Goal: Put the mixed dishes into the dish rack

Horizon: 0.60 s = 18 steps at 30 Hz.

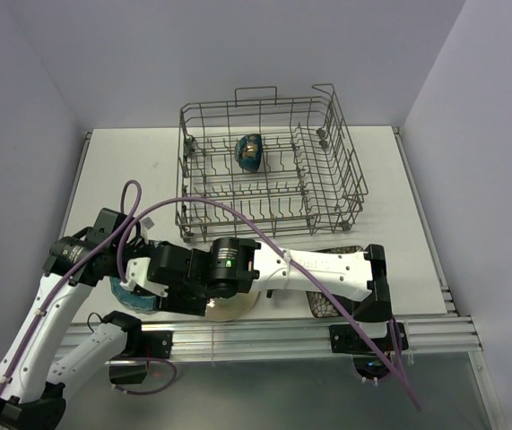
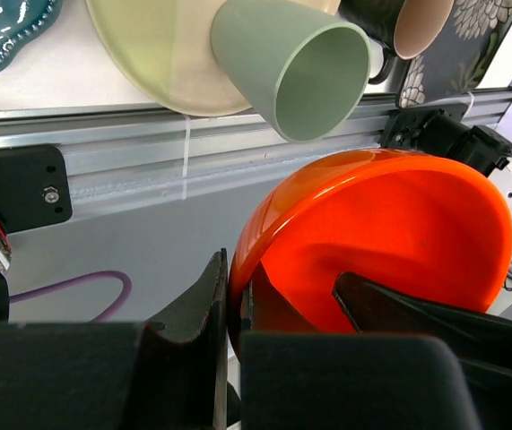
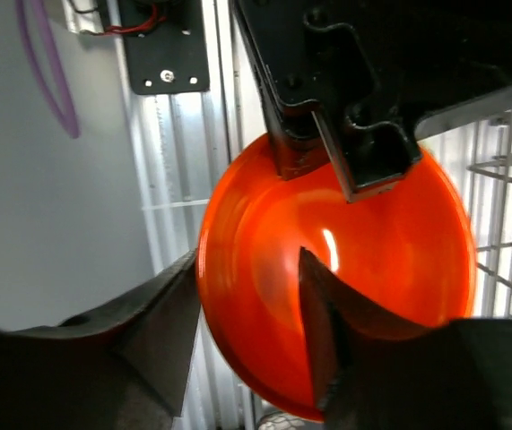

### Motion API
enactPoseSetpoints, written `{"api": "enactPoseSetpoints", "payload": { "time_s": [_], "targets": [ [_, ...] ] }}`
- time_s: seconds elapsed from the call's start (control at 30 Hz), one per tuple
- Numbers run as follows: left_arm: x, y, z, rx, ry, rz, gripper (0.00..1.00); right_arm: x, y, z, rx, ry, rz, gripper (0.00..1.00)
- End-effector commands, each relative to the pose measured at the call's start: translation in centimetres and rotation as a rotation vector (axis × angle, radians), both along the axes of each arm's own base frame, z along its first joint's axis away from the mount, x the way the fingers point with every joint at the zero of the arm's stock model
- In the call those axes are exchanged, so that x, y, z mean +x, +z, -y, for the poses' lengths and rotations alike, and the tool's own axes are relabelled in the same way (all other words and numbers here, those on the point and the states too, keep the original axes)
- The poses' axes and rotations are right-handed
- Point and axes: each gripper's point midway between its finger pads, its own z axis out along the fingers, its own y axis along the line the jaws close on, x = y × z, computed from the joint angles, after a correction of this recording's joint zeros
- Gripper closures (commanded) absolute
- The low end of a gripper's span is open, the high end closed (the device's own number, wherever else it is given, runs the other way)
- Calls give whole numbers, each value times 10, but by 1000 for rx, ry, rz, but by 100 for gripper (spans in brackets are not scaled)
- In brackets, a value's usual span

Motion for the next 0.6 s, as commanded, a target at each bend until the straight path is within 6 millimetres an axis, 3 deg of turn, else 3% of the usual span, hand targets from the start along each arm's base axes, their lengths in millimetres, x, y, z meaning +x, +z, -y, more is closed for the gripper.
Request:
{"api": "enactPoseSetpoints", "payload": {
  "time_s": [0.0, 0.2, 0.3, 0.4, 0.43, 0.57],
  "targets": [
    [-2, 18, 7, -54, -35, 30, 100, 4, -1, 6, -29, -11, 68, 49],
    [0, 23, 9, -60, -47, 37, 100, 10, -8, 13, -61, -16, 146, 61],
    [2, 26, 10, -66, -53, 41, 100, 14, -11, 12, -65, -19, 184, 72],
    [6, 29, 11, -65, -54, 45, 100, 18, -13, 11, -70, -27, 230, 88],
    [6, 29, 12, -64, -53, 39, 100, 21, -12, 11, -72, -33, 247, 100],
    [14, 38, 15, -75, -52, 59, 100, 24, -14, 14, -74, -34, 269, 100]
  ]
}}
